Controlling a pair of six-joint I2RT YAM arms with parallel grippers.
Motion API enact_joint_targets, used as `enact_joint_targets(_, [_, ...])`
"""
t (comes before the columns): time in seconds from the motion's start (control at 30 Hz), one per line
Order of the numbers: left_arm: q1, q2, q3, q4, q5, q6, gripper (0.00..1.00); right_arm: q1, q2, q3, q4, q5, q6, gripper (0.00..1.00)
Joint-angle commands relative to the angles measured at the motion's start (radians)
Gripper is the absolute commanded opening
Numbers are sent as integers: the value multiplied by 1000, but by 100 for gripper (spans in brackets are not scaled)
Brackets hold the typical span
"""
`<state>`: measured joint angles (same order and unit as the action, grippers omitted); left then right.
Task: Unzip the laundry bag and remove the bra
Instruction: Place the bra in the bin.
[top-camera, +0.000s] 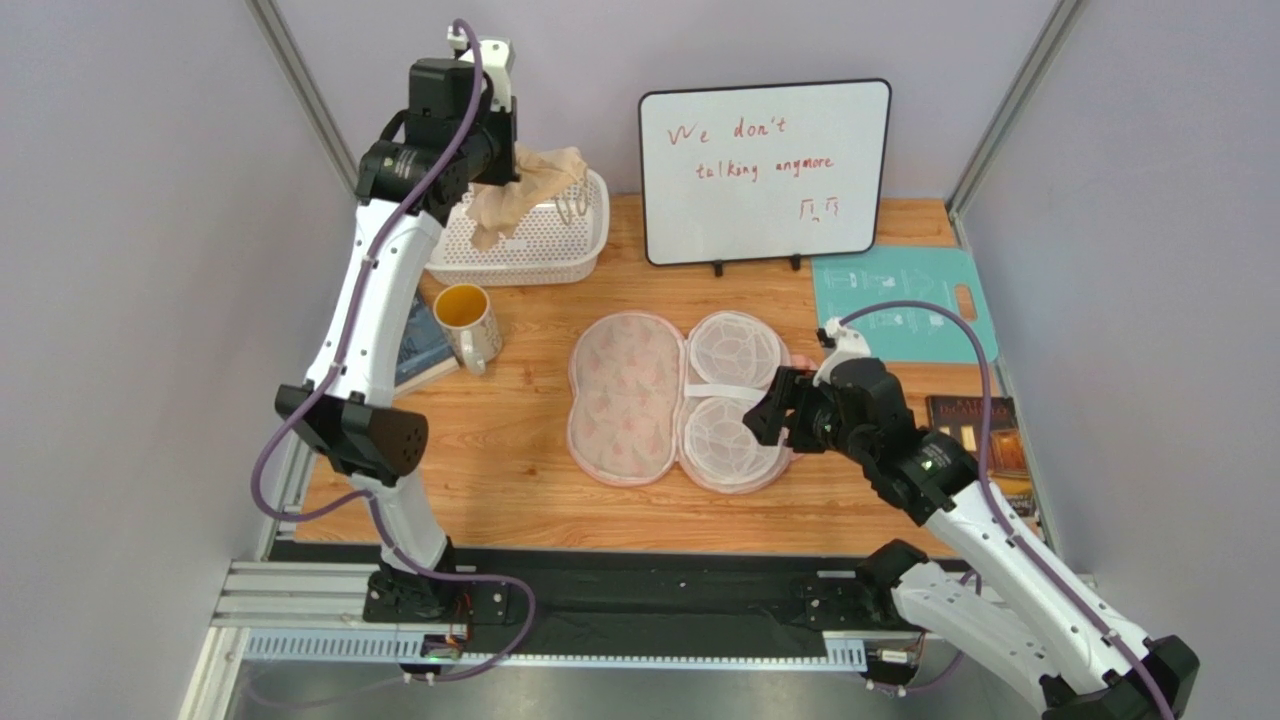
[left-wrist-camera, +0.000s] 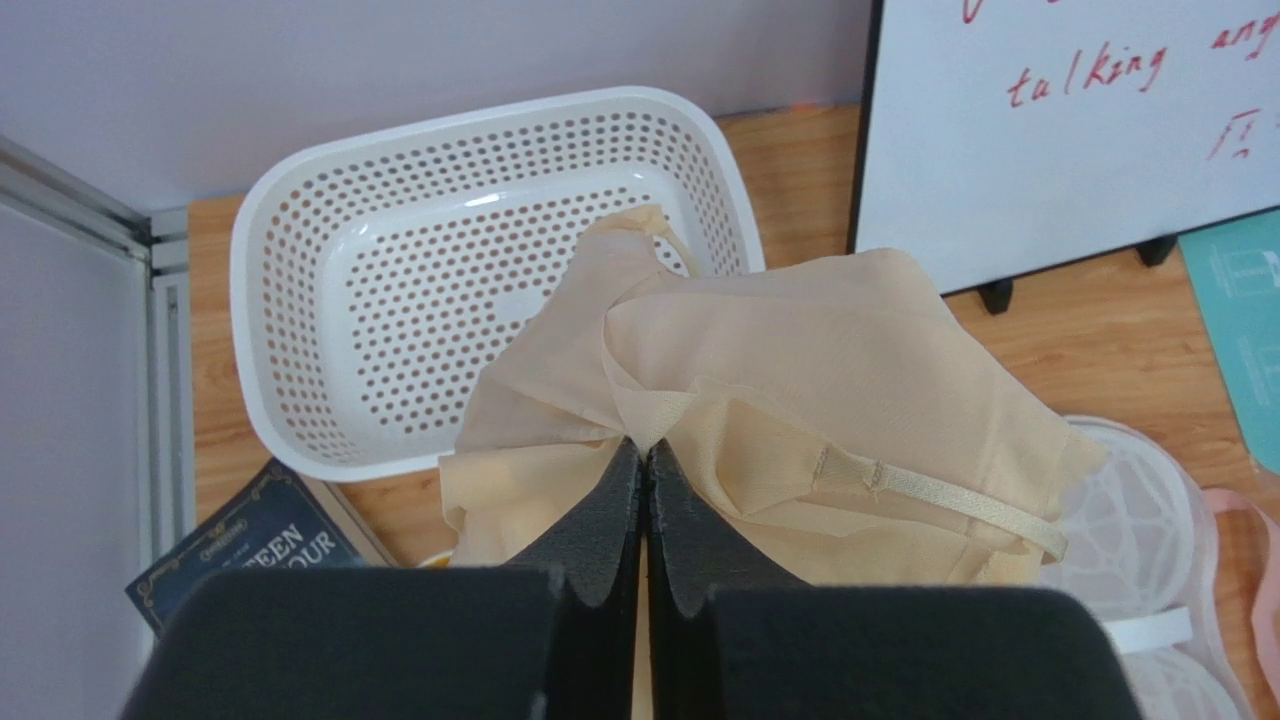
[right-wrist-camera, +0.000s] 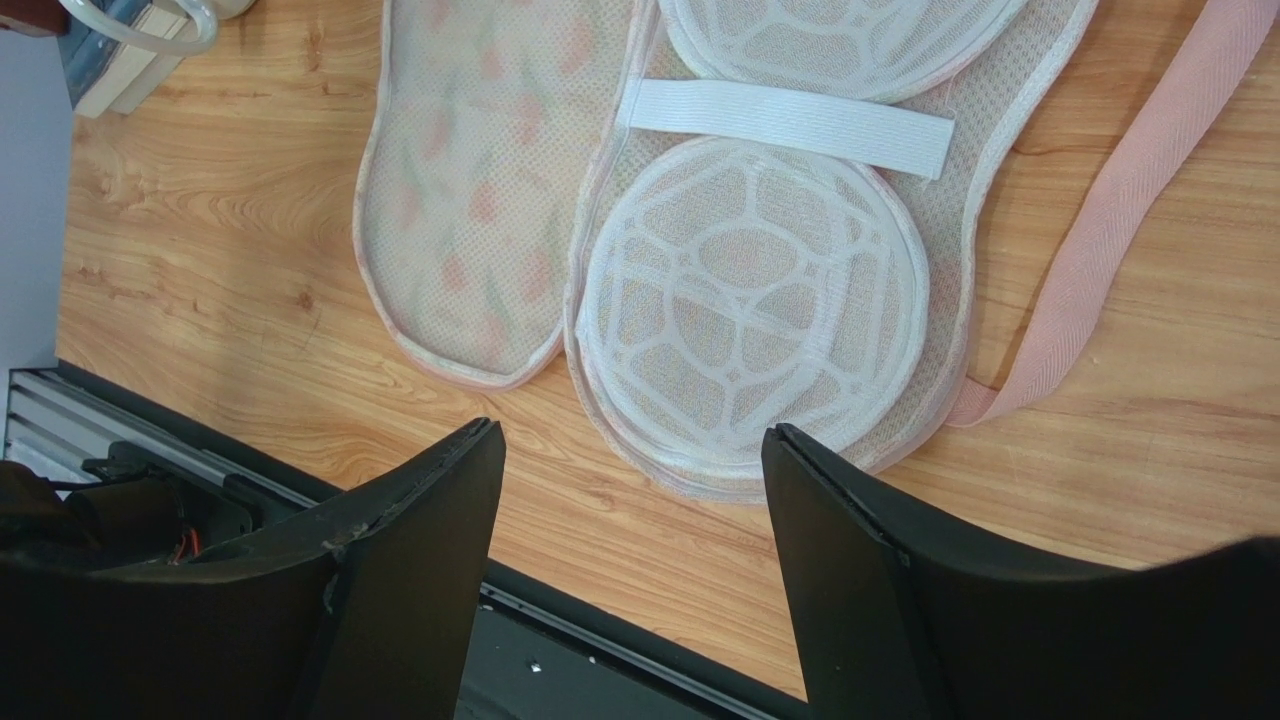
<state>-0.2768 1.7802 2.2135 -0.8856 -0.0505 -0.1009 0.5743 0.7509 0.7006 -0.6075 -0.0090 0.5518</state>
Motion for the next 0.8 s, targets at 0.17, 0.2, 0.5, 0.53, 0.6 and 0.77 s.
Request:
enact_joint_targets(0.17, [91, 225, 238, 23, 12, 0, 0, -2, -25, 17, -21, -13, -9, 71])
enact_joint_targets(0.2, [93, 255, 238, 63, 5, -3, 0, -1, -27, 17, -24, -13, -9, 71])
enact_joint_targets(0.5, [105, 294, 213, 76, -15, -11, 100, -2, -45, 39, -60, 3, -26, 71])
enact_joint_targets(0.53, [105, 273, 183, 76, -11, -5, 100, -2, -39, 45, -61, 3, -27, 71])
enact_joint_targets(0.6, [103, 207, 157, 83, -9, -3, 100, -1, -38, 51, -61, 3, -26, 71])
enact_joint_targets(0.77, [99, 32, 74, 85, -14, -13, 100, -2, -36, 51, -61, 7, -24, 71])
